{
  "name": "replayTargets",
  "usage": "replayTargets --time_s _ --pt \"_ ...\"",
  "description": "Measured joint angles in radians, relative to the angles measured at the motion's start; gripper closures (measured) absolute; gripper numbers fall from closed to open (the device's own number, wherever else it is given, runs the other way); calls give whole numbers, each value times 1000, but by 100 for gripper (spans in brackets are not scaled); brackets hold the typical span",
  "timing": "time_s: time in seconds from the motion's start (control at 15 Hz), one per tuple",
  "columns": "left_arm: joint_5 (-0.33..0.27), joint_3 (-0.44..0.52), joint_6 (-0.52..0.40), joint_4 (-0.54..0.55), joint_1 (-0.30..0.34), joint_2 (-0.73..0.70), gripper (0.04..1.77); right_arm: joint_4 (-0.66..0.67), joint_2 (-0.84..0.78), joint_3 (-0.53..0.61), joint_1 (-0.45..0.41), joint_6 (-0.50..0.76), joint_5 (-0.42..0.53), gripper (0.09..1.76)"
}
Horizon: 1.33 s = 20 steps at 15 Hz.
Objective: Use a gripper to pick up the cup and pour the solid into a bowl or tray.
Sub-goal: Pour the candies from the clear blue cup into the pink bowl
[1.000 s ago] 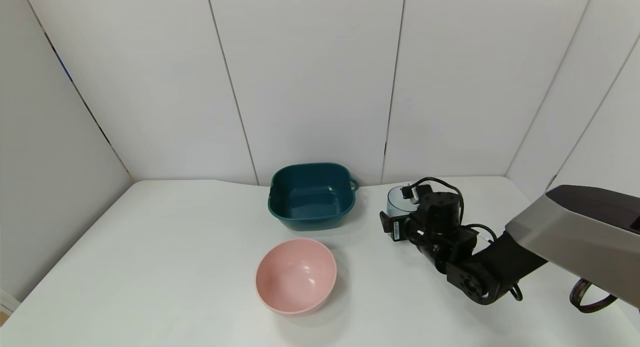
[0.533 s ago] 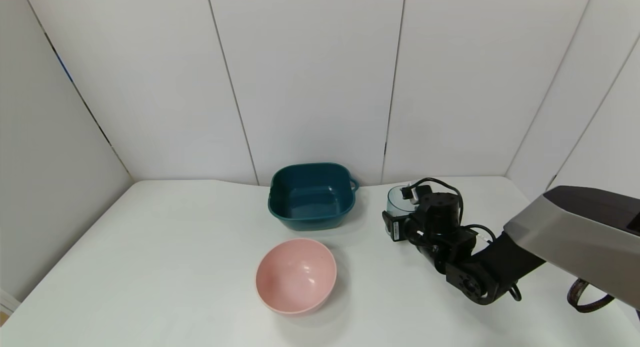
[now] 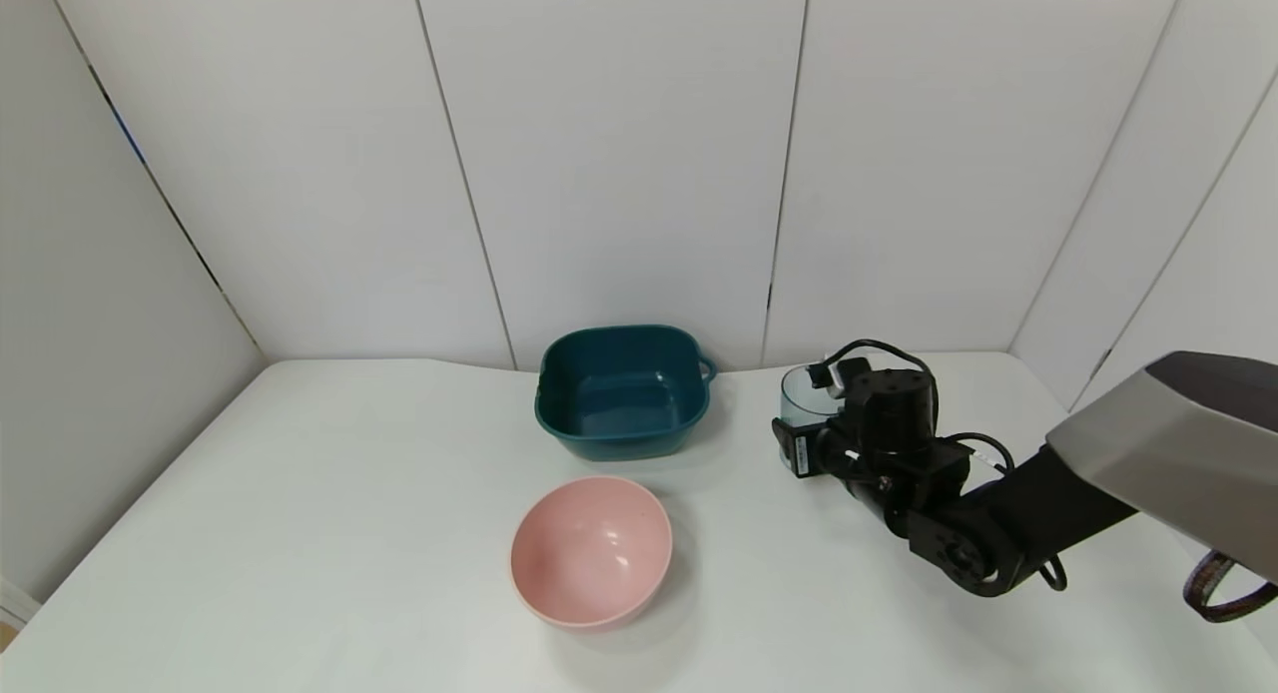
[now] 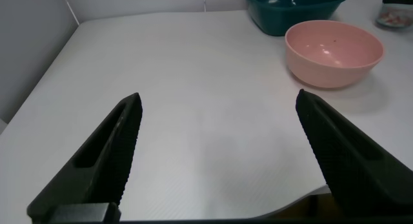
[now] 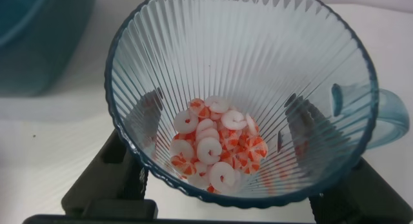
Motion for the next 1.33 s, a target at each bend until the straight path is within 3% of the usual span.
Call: replayTargets --time_s 0.6,0.93,1.33 --pt "0 0 0 0 0 0 9 253 -230 -18 49 -186 32 50" --pt "0 0 0 0 0 0 9 457 -315 -99 137 -285 -28 50" --pt "0 0 0 0 0 0 9 535 -318 -157 230 -355 -111 50"
